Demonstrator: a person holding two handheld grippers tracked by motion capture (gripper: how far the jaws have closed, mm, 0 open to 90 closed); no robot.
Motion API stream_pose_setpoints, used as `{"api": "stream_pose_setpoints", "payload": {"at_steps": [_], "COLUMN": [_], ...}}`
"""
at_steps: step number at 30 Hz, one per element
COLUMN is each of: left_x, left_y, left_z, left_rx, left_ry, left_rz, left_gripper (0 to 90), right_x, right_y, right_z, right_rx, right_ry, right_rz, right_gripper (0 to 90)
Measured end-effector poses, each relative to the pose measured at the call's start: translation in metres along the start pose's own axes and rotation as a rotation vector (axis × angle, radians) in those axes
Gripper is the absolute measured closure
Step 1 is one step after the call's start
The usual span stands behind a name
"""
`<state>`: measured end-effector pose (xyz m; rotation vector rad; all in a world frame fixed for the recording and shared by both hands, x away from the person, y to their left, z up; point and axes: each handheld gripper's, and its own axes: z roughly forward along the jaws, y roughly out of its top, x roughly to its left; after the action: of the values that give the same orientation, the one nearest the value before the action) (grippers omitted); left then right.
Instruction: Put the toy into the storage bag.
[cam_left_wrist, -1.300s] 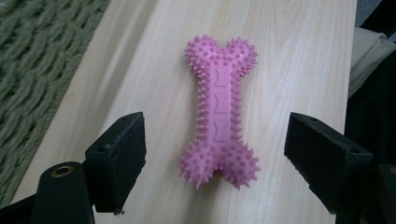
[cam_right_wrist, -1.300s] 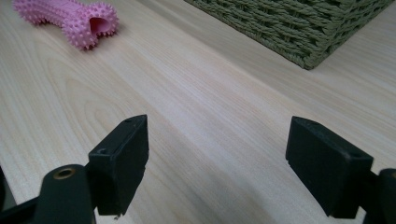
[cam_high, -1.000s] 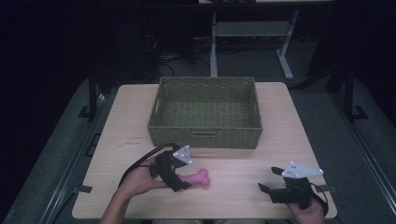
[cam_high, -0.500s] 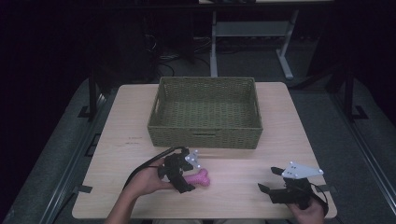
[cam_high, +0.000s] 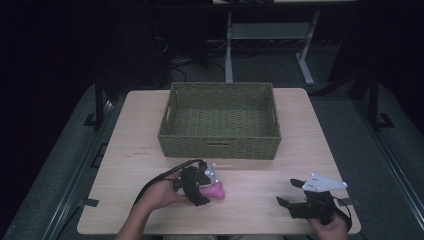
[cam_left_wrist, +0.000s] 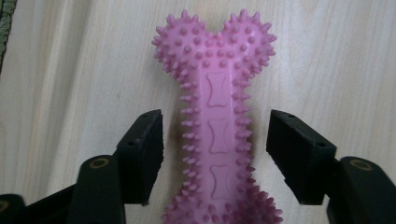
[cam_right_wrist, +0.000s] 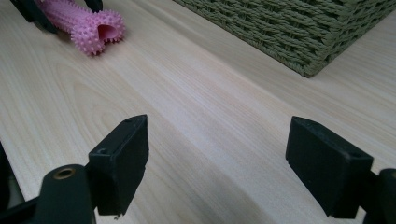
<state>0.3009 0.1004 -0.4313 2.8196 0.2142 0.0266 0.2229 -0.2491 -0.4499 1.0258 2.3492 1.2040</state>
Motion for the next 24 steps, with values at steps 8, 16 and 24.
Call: {"api": "stream_pose_setpoints", "payload": {"at_steps": [8, 16, 24], "left_x": [0.0001, -0.0005, -0.0011], "left_y": [0.0013, 0.0030, 0.0032], "left_z": [0.0017, 0.0046, 0.0053], "left_rx": [0.004, 0.018, 0.020], "left_ry": [-0.001, 0.000, 0.006], "left_rz": [0.006, 0.018, 0.025], "left_gripper": [42.3, 50.6, 56.3], "right_x": [0.0002, 0.0007, 0.0005], "right_y": [0.0001, 0.0003, 0.0006], "right_z": [-0.0014, -0.0032, -0.0040], "right_rx": [-0.007, -0.016, -0.025], "right_ry": [0.001, 0.000, -0.004], "right_rz": [-0.002, -0.001, -0.004], "right_gripper": [20.9, 20.9, 20.9]}}
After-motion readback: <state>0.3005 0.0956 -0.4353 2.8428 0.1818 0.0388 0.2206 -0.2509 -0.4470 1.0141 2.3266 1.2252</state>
